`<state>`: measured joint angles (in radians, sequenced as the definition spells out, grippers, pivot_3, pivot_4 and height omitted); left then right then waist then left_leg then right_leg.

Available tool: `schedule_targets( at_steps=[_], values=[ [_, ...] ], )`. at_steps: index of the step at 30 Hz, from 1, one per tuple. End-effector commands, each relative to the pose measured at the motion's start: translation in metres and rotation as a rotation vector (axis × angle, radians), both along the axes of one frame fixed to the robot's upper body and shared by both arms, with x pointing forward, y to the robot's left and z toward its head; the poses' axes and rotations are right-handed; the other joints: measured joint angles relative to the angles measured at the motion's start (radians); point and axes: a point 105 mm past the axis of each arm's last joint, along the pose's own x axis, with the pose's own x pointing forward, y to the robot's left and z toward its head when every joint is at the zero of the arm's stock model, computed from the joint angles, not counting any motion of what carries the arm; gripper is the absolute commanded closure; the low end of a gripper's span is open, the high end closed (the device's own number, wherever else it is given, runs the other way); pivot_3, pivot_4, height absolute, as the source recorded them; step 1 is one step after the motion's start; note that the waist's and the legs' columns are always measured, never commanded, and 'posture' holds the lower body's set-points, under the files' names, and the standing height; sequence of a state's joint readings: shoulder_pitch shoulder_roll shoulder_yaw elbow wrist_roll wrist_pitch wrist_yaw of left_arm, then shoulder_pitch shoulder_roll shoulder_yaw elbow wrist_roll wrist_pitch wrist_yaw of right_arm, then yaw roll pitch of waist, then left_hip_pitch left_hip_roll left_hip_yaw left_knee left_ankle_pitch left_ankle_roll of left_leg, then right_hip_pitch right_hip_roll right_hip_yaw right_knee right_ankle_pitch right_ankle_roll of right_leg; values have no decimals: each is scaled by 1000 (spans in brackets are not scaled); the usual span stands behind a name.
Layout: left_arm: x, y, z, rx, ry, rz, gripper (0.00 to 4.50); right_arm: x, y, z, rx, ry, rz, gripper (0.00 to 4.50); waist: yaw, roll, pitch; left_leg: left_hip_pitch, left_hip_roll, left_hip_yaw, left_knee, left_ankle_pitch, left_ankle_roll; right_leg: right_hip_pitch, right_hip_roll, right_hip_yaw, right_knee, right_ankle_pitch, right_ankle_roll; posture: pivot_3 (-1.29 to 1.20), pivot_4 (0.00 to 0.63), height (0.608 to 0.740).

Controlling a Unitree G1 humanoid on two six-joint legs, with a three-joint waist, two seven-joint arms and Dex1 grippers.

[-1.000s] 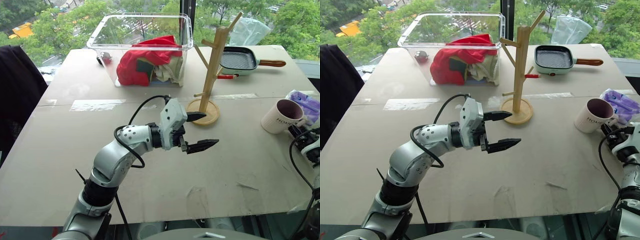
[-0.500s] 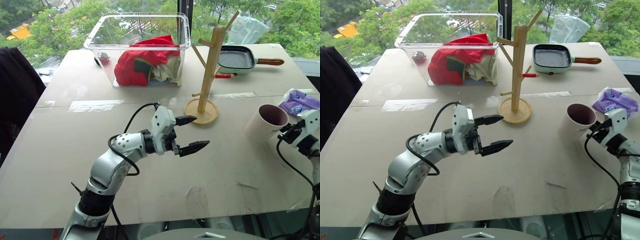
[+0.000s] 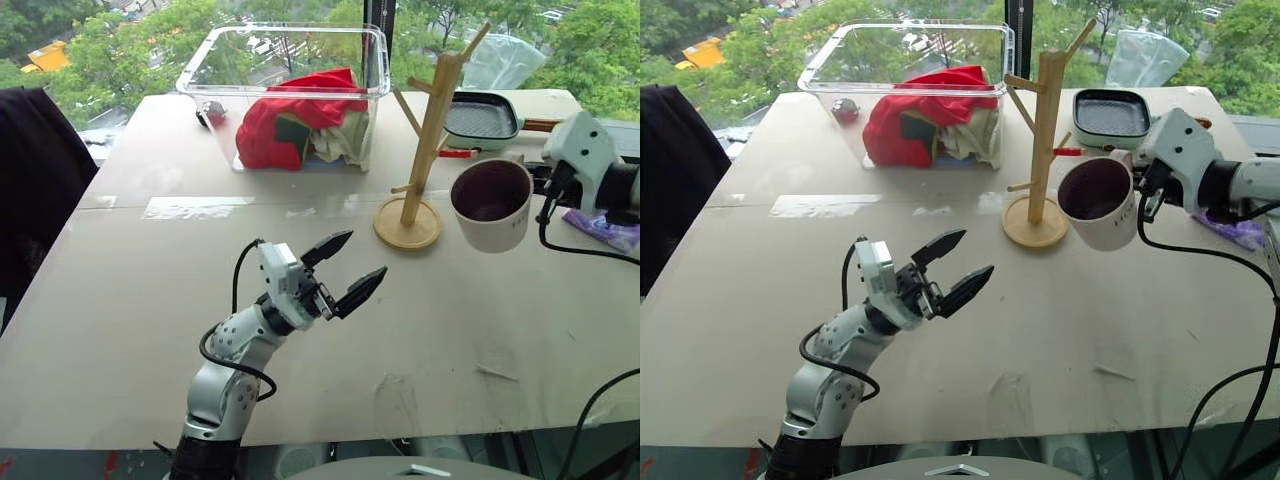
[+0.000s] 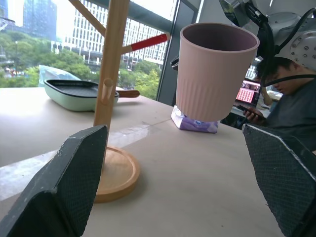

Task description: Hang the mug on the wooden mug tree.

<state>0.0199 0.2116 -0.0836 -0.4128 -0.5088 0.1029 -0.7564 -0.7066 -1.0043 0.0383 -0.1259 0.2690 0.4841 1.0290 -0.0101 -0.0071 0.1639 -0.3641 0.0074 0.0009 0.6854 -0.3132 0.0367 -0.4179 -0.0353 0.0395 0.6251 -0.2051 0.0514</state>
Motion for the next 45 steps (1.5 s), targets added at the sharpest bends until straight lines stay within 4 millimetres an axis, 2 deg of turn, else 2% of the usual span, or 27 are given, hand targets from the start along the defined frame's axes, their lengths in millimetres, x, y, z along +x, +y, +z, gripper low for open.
schedule_targets(
  at_steps=[1,11,17,19,22,24,25,26,27,28,29,32,36,38,41,43,45],
  values=[
    [0,3,16,-34,-103,69,0,5,5,14,-73,-43,43,4472,2,0,0,0,0,-1,0,0,0,0,0,0,0,0,0,0,150,740],
    [-1,2,23,-62,-138,116,0,27,16,14,-135,-40,114,4472,-2,0,0,0,0,-1,-1,0,0,0,-1,-1,0,1,2,0,150,740],
    [-2,0,21,-67,-127,115,0,36,30,23,-134,-81,151,4472,-2,0,1,0,0,-1,-1,0,0,0,-2,-3,0,1,1,0,150,740],
    [-2,-2,20,-60,-126,108,0,37,32,25,-141,-102,157,3921,-2,0,1,-1,0,-1,-1,0,0,0,-2,-3,0,1,1,0,150,740],
    [-1,-2,20,-58,-125,107,0,39,29,28,-135,-113,140,2826,0,0,1,-1,0,-1,-1,0,0,-1,-3,-3,0,1,1,0,150,740],
    [-2,-2,19,-58,-124,106,0,39,26,29,-124,-114,126,1983,1,0,1,-2,0,-2,-1,0,0,-1,-4,-5,0,1,1,0,150,740],
    [-2,-2,19,-56,-122,104,0,38,23,30,-115,-112,117,1295,0,0,1,-2,0,-2,-1,0,0,-1,-4,-5,0,1,1,0,150,740],
    [-2,-2,19,-55,-120,103,0,38,22,30,-109,-111,111,1025,0,0,1,-2,0,-2,-1,0,0,-1,-4,-5,0,1,1,0,150,740],
    [-2,-2,18,-51,-117,101,0,37,17,29,-98,-101,96,399,0,0,1,-2,0,-2,-1,0,0,-1,-4,-5,0,1,1,0,150,740],
    [-3,0,15,-38,-106,99,0,34,11,27,-83,-83,75,59,2,0,1,-3,0,-3,-1,0,0,-2,-5,-5,0,1,1,0,150,740],
    [-3,1,14,-29,-98,98,0,33,6,25,-73,-71,61,59,3,0,1,-3,0,-4,-1,0,0,-2,-5,-7,0,1,1,0,150,740],
    [1,13,-7,79,-19,128,0,17,-11,9,6,-17,24,59,10,0,0,-5,0,-7,-1,0,0,-2,-10,-10,-1,1,1,0,150,740],
    [2,35,-32,209,82,182,0,-8,-30,-22,136,45,-29,59,17,0,0,-9,-1,-9,-1,0,0,-5,-10,-13,0,2,3,0,150,740],
    [-5,41,-43,257,130,175,0,-22,-38,-44,235,103,-55,59,19,0,0,-10,-1,-9,-1,0,0,-6,-9,-13,0,2,3,0,150,740],
    [-19,47,-62,340,202,169,0,-51,-46,-93,479,229,-96,59,23,-1,-1,-10,-1,-10,-1,0,0,-5,-6,-13,-1,2,3,0,150,740],
    [-25,51,-73,397,231,175,0,-67,-50,-123,545,251,-124,59,27,0,-1,-11,-1,-11,-1,0,0,-5,-5,-14,-1,2,3,0,150,740],
    [-30,53,-78,415,252,172,0,-76,-54,-143,610,267,-188,59,23,3,1,-11,-1,-10,0,0,0,-5,-5,-14,-1,0,1,0,150,740]
  ],
)
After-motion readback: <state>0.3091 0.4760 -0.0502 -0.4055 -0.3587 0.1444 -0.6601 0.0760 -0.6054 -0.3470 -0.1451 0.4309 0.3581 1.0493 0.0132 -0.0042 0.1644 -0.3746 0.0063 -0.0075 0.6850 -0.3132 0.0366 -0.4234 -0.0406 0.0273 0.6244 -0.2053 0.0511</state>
